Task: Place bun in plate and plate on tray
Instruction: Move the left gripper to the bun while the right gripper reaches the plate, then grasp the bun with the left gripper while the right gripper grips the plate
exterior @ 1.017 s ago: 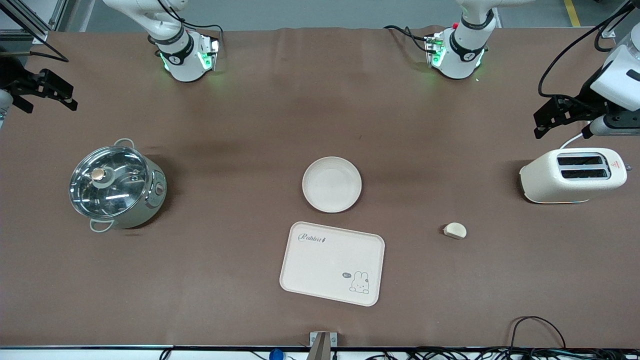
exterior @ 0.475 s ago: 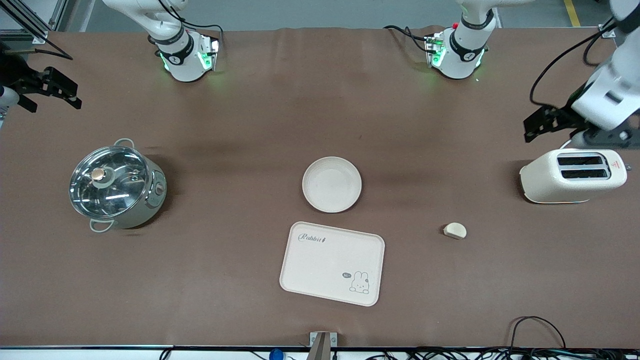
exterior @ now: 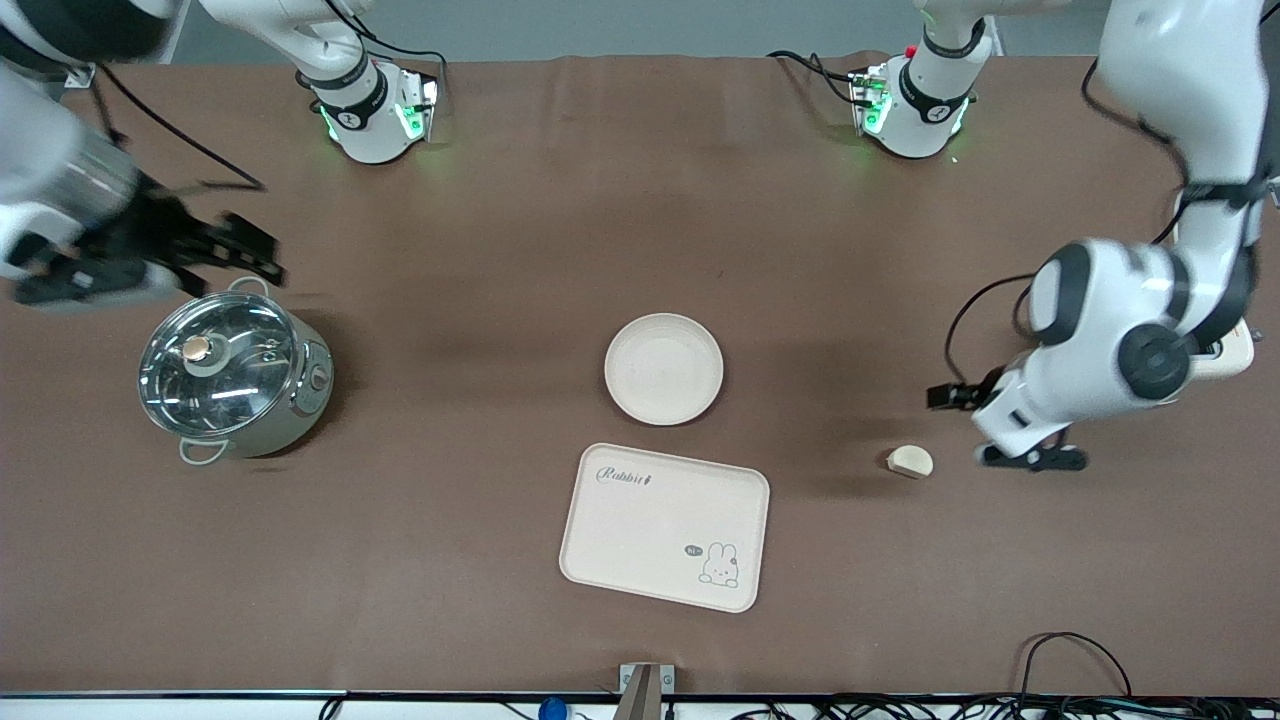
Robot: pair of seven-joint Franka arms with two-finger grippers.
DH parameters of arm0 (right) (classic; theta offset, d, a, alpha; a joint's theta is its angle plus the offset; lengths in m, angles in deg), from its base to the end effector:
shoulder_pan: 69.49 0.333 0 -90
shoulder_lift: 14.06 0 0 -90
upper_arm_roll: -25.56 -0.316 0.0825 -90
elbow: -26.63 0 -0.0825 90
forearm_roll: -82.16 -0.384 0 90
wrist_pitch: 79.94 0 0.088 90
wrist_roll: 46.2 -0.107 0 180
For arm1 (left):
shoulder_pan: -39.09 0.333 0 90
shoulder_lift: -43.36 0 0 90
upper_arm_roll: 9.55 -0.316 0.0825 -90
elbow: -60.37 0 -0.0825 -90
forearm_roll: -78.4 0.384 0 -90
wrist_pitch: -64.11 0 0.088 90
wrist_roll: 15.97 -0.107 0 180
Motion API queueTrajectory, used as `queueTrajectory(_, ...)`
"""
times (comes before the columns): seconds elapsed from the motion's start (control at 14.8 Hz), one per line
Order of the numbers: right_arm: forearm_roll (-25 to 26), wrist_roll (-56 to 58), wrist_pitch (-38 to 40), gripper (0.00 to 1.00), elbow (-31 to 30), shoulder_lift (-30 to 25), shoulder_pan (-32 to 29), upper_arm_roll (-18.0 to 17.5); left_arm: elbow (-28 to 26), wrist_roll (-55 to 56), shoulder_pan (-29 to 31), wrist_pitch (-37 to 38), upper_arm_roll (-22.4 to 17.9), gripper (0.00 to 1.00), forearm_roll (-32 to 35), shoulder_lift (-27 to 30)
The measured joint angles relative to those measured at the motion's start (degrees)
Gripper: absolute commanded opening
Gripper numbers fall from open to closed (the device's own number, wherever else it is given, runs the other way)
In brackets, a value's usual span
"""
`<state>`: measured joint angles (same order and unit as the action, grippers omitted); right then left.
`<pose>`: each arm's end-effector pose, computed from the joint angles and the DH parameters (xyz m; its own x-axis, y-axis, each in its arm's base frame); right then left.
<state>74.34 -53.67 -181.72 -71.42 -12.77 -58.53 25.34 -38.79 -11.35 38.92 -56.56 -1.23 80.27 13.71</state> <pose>0.5613 0.1230 0.5638 0.9990 0.0381 0.0229 0.0409 -0.9895 -0.1385 0.6454 -0.0866 0.2751 0.9875 -0.0739 -0.1390 -0.0697 -0.9970 0.0350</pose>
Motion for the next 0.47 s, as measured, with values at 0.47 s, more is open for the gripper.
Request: queueTrajectory(0.47, -9.6, -12.9, -23.2, 1.0, 2.0, 20.2, 10.8, -0.1, 0.7, -0.1, -1.4, -13.1, 0.1, 0.87, 0.0, -8.5)
